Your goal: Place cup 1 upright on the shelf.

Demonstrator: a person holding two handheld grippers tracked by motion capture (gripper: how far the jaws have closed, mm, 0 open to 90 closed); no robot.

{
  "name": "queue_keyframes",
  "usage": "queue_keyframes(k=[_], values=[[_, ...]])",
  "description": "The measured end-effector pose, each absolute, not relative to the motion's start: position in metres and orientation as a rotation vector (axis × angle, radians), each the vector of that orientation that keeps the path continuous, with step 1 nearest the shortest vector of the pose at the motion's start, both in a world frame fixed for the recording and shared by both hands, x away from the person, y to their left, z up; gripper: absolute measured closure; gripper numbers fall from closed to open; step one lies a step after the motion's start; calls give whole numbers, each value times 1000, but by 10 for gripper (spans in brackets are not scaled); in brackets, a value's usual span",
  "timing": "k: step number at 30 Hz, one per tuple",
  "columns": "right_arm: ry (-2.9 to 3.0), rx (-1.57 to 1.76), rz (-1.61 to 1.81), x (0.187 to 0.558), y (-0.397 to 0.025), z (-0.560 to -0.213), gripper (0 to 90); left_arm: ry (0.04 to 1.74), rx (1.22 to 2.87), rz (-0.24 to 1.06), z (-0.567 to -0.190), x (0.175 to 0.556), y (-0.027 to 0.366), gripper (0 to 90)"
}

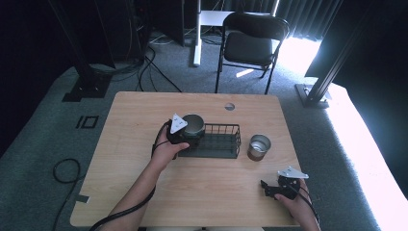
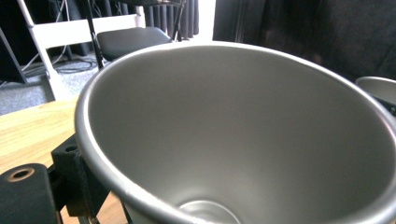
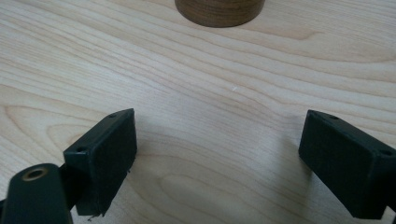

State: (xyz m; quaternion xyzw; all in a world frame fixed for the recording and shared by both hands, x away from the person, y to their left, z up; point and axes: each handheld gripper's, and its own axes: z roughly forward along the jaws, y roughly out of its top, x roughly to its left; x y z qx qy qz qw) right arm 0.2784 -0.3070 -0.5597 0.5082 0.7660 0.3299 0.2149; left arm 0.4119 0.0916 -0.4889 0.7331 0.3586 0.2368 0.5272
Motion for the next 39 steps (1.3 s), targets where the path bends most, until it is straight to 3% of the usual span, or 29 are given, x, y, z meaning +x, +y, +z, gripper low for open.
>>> queue_keyframes(k=[10,39], values=[[2124,1409,915,278,-307,-560,109,832,1757,557,-482,404,96,46],[2125,1409,914,278,-307,-560,109,861,1746,544,-481,372,141,45]])
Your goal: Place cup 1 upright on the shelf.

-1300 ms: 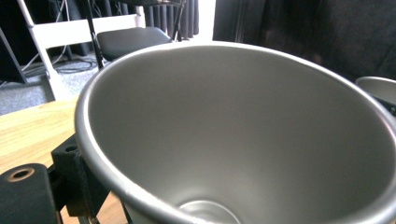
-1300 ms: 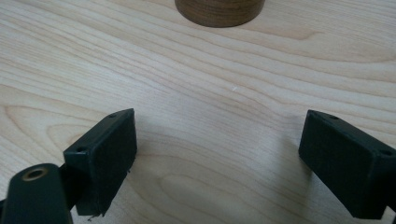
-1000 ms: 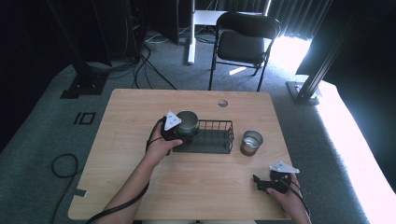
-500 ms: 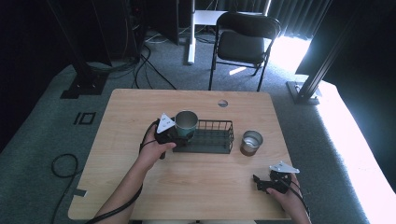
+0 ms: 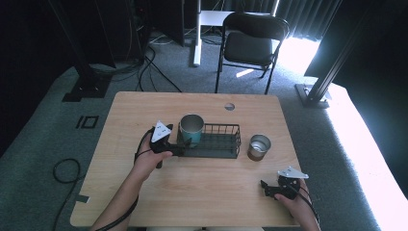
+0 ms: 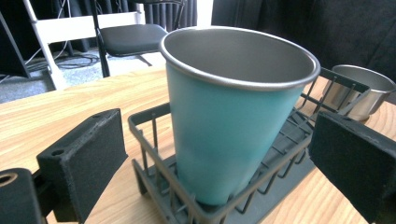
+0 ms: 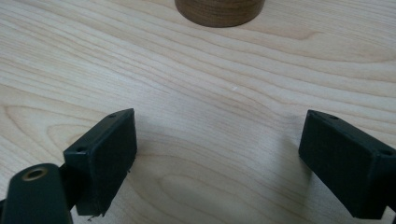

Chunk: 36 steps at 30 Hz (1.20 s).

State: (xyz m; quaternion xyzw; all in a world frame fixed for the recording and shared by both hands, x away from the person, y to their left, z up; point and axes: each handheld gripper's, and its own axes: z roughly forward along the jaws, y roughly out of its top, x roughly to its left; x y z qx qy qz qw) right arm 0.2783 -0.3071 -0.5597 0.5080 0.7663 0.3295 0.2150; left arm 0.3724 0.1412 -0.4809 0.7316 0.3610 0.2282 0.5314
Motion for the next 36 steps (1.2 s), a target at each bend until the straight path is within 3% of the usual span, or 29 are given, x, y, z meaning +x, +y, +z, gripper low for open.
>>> queue_keyframes(k=[36], values=[[2125,1407,913,278,-307,-560,110,1030,1749,565,-519,332,219,45]])
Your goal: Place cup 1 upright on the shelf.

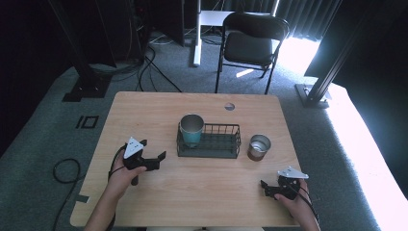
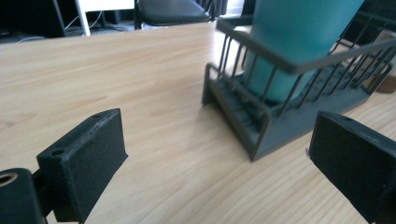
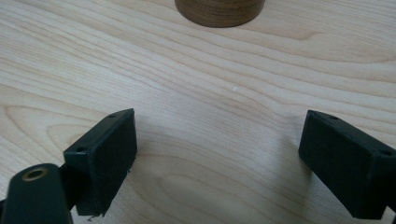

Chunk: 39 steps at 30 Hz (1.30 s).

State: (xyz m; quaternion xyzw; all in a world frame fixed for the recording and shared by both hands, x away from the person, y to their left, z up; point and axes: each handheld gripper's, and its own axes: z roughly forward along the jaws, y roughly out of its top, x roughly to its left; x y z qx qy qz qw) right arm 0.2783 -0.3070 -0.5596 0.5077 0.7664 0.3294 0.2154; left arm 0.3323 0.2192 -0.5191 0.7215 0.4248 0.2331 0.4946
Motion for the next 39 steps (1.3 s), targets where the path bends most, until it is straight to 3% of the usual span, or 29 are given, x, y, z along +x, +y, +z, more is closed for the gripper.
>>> queue_keyframes(k=[19,39], values=[[2125,1407,913,278,-307,-560,110,1163,1778,549,-542,313,256,45],[2126,1405,912,278,-307,-560,110,1313,1798,623,-551,291,298,46]])
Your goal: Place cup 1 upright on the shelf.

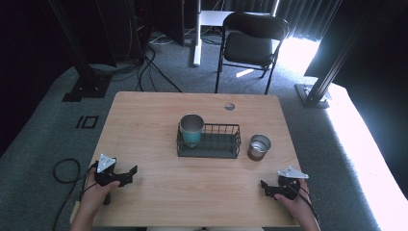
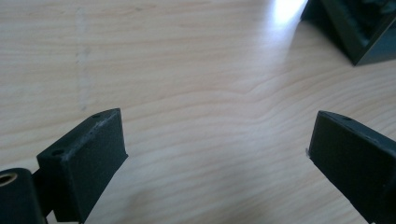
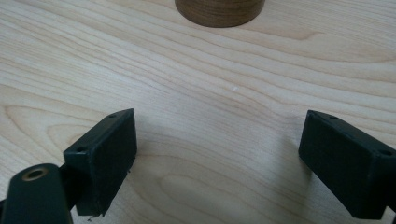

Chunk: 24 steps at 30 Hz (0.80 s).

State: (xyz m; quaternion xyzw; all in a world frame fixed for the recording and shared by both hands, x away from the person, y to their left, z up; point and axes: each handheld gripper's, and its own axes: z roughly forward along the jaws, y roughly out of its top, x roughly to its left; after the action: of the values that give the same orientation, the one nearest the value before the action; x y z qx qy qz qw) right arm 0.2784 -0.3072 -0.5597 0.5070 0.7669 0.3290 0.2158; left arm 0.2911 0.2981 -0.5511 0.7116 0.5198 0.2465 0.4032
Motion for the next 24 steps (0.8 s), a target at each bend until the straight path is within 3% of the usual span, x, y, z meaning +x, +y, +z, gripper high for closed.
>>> queue_keyframes(k=[14,24], values=[[2125,1405,913,278,-307,-560,109,1525,1840,688,-553,278,322,46],[2125,1405,913,278,-307,-560,110,1543,1932,656,-558,282,319,45]])
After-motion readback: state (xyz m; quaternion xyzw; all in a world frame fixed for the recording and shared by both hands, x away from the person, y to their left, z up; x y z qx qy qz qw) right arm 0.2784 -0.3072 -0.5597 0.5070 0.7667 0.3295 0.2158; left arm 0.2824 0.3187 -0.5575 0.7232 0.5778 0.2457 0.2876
